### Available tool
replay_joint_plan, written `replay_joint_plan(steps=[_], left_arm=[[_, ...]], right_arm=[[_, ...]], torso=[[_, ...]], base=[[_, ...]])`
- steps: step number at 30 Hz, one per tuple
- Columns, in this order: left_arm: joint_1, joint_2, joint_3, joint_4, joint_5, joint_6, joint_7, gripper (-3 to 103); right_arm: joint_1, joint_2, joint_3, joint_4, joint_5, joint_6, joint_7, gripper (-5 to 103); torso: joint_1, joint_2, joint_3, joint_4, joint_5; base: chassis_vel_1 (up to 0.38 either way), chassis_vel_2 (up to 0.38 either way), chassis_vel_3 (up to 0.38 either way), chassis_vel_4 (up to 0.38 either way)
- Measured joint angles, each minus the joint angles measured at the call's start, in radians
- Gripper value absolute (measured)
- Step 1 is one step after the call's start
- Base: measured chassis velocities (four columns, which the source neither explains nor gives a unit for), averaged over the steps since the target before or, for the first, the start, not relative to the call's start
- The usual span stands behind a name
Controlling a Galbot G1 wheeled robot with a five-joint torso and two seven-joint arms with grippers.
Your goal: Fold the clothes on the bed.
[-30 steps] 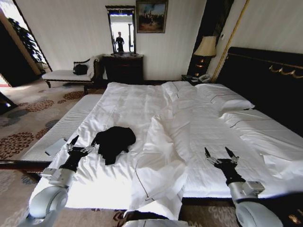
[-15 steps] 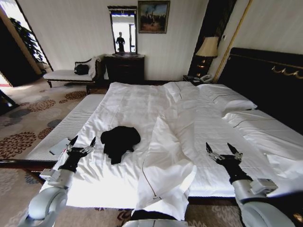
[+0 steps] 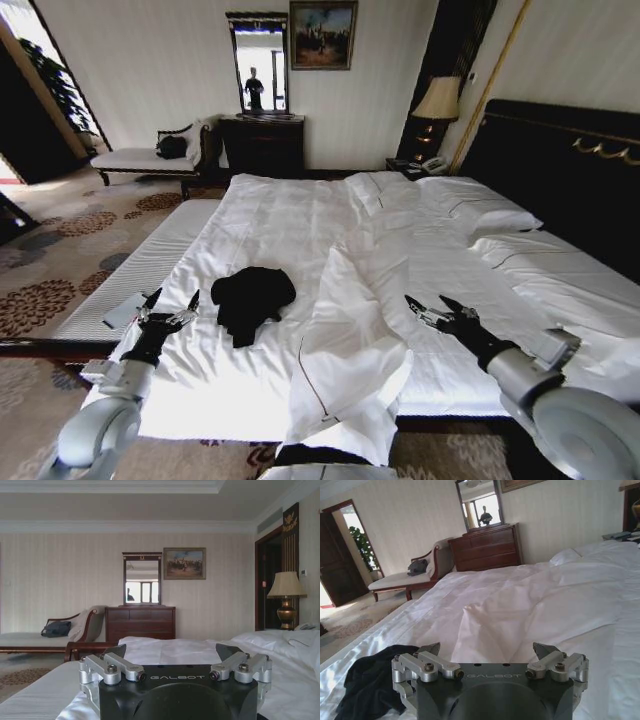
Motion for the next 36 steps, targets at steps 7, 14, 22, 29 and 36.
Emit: replay_joint_plan(steps=[7,14,22,29,36], left_arm=[[0.002,-0.006,-0.004,0.002,0.001,-0.001,0.0,100],[-0.008,-0.014,0.004,0.013,0.013,0.002,0.0,100],[-0.008,-0.017,0.005,0.018,0.016,0.004,0.0,100],[-0.001,-0.02,0.0,0.021,0.012,0.003,0.0,100],[0.002,-0.021,-0.003,0.021,0.012,0.002,0.0,100]], right_arm=[[0.089,-0.159,-0.079,-0.061,0.022,-0.048,0.003,100],[0.224,-0.234,-0.241,-0.163,0.047,-0.084,0.04,100],[0.282,-0.25,-0.354,-0.224,0.047,-0.114,0.077,100],[0.305,-0.263,-0.403,-0.228,0.112,-0.148,0.127,100],[0.367,-0.259,-0.484,-0.234,0.161,-0.18,0.185,100]], torso=[[0.0,0.0,0.0,-0.0007,-0.0001],[0.0,0.0,0.0,-0.0005,-0.0001],[0.0,0.0,0.0,-0.0006,0.0],[0.0,0.0,0.0,-0.0004,-0.0001],[0.0,0.0,0.0,-0.0004,-0.0002]], base=[[0.0,0.0,0.0,0.0],[0.0,0.0,0.0,0.0],[0.0,0.0,0.0,0.0],[0.0,0.0,0.0,0.0],[0.0,0.0,0.0,0.0]])
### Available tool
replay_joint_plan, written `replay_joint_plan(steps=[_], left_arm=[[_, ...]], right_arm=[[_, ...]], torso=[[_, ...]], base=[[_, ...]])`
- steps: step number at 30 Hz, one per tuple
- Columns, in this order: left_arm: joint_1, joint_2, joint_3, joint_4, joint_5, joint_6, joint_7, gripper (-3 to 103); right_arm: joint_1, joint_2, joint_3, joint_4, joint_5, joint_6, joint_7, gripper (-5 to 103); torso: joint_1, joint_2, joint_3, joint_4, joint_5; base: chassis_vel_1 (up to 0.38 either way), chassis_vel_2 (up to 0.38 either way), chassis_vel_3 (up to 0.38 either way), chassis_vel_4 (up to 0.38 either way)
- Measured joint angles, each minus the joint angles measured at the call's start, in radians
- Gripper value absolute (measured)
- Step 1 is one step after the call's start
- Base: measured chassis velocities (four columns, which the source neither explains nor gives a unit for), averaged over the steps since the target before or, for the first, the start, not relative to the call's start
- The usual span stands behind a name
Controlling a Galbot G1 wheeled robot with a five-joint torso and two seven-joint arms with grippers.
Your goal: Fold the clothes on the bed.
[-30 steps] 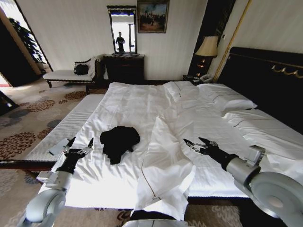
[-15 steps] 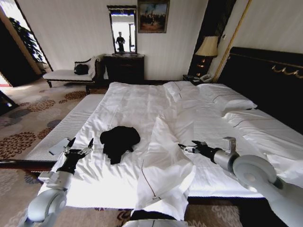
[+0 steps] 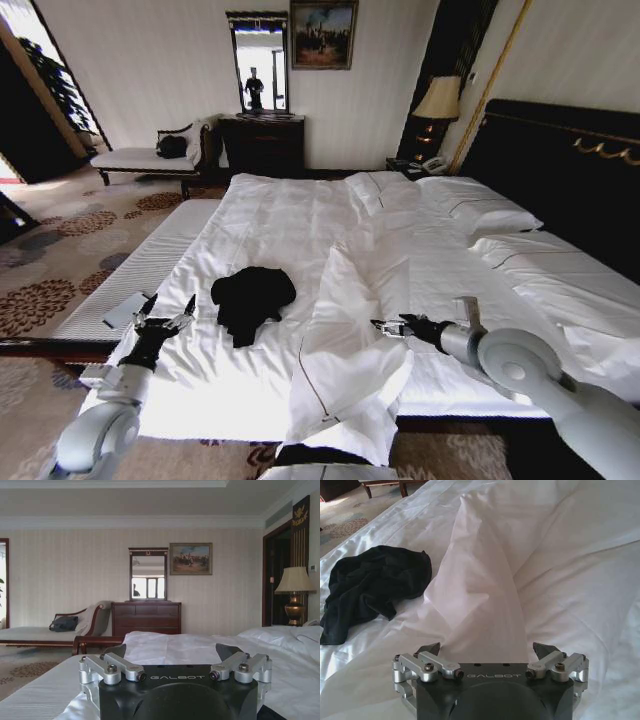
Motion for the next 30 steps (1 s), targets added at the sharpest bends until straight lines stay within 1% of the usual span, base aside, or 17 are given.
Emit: replay_joint_plan(steps=[2,5,7,12,16,23,27,29,30], left_arm=[[0.001,0.0,-0.001,0.0,0.0,0.0,0.0,100],[0.011,0.0,-0.009,0.0,-0.002,-0.004,0.0,100],[0.013,0.0,-0.01,0.0,-0.002,-0.004,0.0,100],[0.014,-0.003,-0.012,0.002,0.0,-0.006,0.0,100],[0.009,-0.004,-0.012,0.0,-0.001,-0.005,0.0,100],[0.011,-0.003,-0.012,0.0,-0.001,-0.005,0.0,100],[0.01,-0.003,-0.01,0.0,-0.001,-0.005,0.0,100],[0.009,-0.003,-0.01,-0.001,0.0,-0.004,0.0,100],[0.008,-0.003,-0.01,-0.003,0.0,-0.004,0.0,100]], right_arm=[[0.006,0.004,-0.014,-0.008,-0.008,-0.003,0.003,100],[0.035,0.017,-0.065,-0.04,-0.027,-0.013,0.01,100],[0.043,0.019,-0.075,-0.044,-0.027,-0.013,0.011,100],[0.11,0.026,-0.146,-0.045,-0.001,-0.015,0.032,100],[0.125,0.031,-0.183,-0.048,0.0,-0.015,0.041,100],[0.106,0.043,-0.194,-0.049,-0.013,-0.015,0.042,101],[0.086,0.048,-0.191,-0.043,-0.025,-0.015,0.038,82],[0.083,0.049,-0.189,-0.042,-0.028,-0.015,0.038,82],[0.078,0.051,-0.185,-0.041,-0.03,-0.015,0.037,77]], torso=[[0.0,0.0,0.0,0.0001,0.0],[0.0,0.0,0.0,0.0,0.0001],[0.0,0.0,0.0,0.0,0.0002],[0.0,0.0,0.0,0.0002,0.0],[0.0,0.0,0.0,0.0,0.0],[0.0,0.0,0.0,-0.0001,0.0001],[0.0,0.0,0.0,0.0,0.0],[0.0,0.0,0.0,0.0,0.0],[0.0,0.0,0.0,0.0,0.0001]], base=[[0.0,0.0,0.0,0.0],[0.0,0.0,0.0,0.0],[0.0,0.0,0.0,0.0],[0.0,0.0,0.0,0.0],[0.0,0.0,0.0,0.0],[0.0,0.0,0.0,0.0],[0.0,0.0,0.0,0.0],[0.0,0.0,0.0,0.0],[0.0,0.0,0.0,0.0]])
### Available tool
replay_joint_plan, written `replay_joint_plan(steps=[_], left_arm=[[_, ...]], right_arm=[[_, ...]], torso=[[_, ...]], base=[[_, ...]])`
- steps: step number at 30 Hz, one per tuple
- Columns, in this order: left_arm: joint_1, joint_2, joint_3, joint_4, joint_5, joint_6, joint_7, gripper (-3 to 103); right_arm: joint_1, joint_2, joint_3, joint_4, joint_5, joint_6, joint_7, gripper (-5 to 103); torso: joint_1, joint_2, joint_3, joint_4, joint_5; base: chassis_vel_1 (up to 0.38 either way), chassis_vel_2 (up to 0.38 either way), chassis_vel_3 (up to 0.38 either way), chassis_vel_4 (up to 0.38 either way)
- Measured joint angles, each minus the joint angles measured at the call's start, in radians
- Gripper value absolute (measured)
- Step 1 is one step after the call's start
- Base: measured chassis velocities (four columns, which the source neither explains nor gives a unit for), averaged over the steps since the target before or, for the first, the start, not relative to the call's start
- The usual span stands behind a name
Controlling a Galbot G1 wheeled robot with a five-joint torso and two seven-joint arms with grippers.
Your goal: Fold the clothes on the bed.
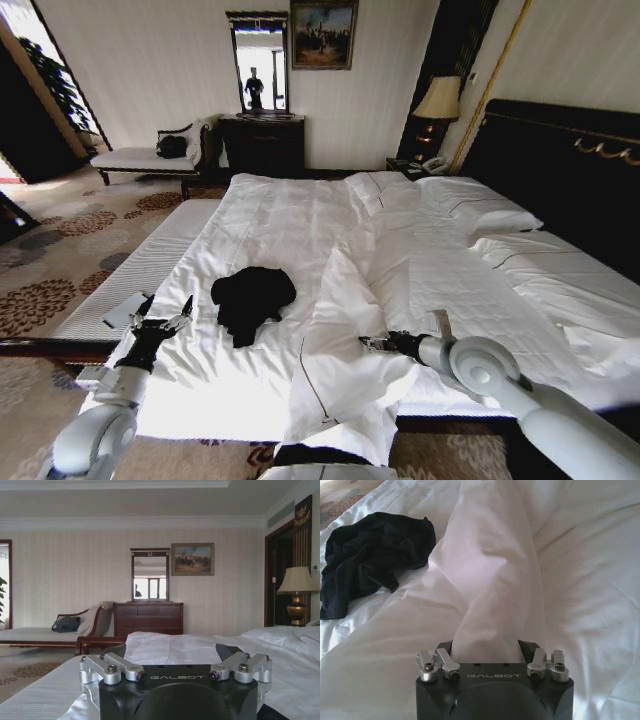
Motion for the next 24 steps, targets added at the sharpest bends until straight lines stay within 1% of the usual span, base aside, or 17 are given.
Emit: replay_joint_plan(steps=[4,6,9,10,11,12,13,15,18,19,20,24], left_arm=[[0.003,-0.003,0.0,-0.002,0.001,0.0,0.0,100],[0.004,-0.004,0.0,-0.002,0.002,0.0,0.0,100],[0.007,-0.005,0.0,-0.002,0.008,0.0,0.0,100],[0.007,-0.005,0.0,-0.002,0.008,0.0,0.0,100],[0.007,-0.005,0.001,-0.002,0.009,0.0,0.0,100],[0.006,-0.005,0.001,-0.002,0.009,0.0,0.0,100],[0.006,-0.005,0.001,-0.002,0.009,0.0,0.0,100],[0.006,-0.005,0.001,-0.002,0.009,0.0,0.0,100],[0.005,-0.005,0.0,-0.003,0.007,-0.001,0.0,100],[0.005,-0.005,0.0,-0.003,0.007,-0.001,0.0,100],[0.005,-0.005,0.0,-0.003,0.007,-0.001,0.0,100],[0.005,-0.006,0.001,-0.003,0.007,-0.001,0.0,100]], right_arm=[[-0.026,0.001,0.032,0.012,-0.003,0.0,-0.002,54],[-0.029,0.001,0.036,0.014,-0.003,0.0,-0.003,54],[-0.042,0.001,0.052,0.02,-0.003,0.0,-0.004,38],[-0.042,0.001,0.052,0.02,-0.003,0.0,-0.004,38],[-0.045,0.004,0.054,0.02,-0.004,0.001,-0.004,33],[-0.049,0.007,0.057,0.02,-0.007,0.001,-0.005,33],[-0.059,0.013,0.063,0.021,-0.01,0.001,-0.006,22],[-0.065,0.016,0.066,0.022,-0.012,0.001,-0.008,22],[-0.084,0.021,0.076,0.028,-0.024,0.001,-0.016,6],[-0.088,0.022,0.077,0.029,-0.027,0.001,-0.017,6],[-0.091,0.023,0.08,0.03,-0.029,0.002,-0.019,3],[-0.098,0.026,0.088,0.034,-0.032,0.002,-0.02,1]], torso=[[0.0,0.0,0.0,0.0,0.0],[0.0,0.0,0.0,0.0,0.0],[0.0,0.0,0.0,0.0001,0.0],[0.0,0.0,0.0,0.0001,0.0],[0.0,0.0,0.0,0.0001,-0.0001],[0.0,0.0,0.0,0.0001,0.0],[0.0,0.0,0.0,0.0001,0.0],[0.0,0.0,0.0,0.0001,0.0001],[0.0,0.0,0.0,0.0,0.0],[0.0,0.0,0.0,0.0,0.0],[0.0,0.0,0.0,0.0,0.0],[0.0,0.0,0.0,0.0001,0.0]], base=[[0.0,0.0,0.0,0.0],[0.0,0.0,0.0,0.0],[0.0,0.0,0.0,0.0],[0.0,0.0,0.0,0.0],[0.0,0.0,0.0,0.0],[0.0,0.0,0.0,0.0],[0.0,0.0,0.0,0.0],[0.0,0.0,0.0,0.0],[0.0,0.0,0.0,0.0],[0.0,0.0,0.0,0.0],[0.0,0.0,0.0,0.0],[0.0,0.0,0.0,0.0]])
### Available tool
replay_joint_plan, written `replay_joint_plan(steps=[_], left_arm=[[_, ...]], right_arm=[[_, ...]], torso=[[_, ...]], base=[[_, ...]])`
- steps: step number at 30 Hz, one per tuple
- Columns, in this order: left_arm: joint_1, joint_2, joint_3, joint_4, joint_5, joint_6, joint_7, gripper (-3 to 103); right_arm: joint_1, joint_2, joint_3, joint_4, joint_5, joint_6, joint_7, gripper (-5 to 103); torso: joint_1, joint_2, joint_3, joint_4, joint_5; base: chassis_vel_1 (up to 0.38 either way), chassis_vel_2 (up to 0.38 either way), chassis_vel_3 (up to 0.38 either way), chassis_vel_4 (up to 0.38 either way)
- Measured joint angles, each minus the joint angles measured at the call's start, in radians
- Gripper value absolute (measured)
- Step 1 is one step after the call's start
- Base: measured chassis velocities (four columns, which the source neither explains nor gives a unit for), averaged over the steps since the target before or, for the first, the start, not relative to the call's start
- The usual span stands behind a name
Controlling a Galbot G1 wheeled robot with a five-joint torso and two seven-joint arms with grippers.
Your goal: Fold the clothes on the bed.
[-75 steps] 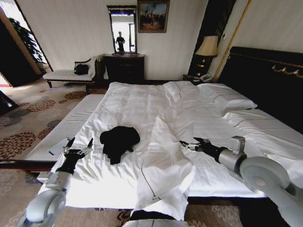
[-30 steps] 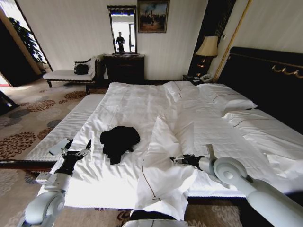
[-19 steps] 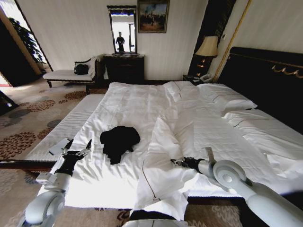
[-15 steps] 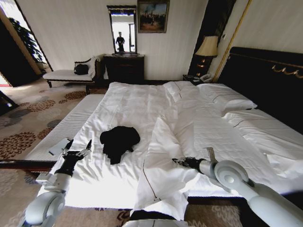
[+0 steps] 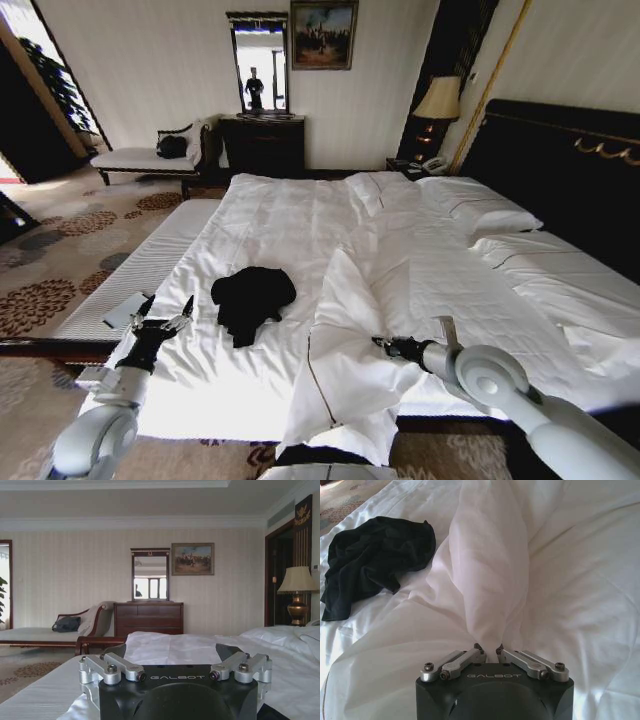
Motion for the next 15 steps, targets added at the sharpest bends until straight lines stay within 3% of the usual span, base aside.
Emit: replay_joint_plan(steps=[10,15], left_arm=[[-0.007,0.0,0.003,0.0,0.0,0.0,0.0,100],[-0.014,0.004,0.002,-0.001,-0.007,-0.001,0.0,100]], right_arm=[[-0.039,-0.006,0.068,0.016,0.002,0.0,-0.001,1],[-0.123,-0.034,0.188,0.032,0.005,0.0,-0.011,1]], torso=[[0.0,0.0,0.0,0.0,0.0001],[0.0,0.0,0.0,-0.0002,0.0001]], base=[[0.0,0.0,0.0,0.0],[0.0,0.0,0.0,0.0]])
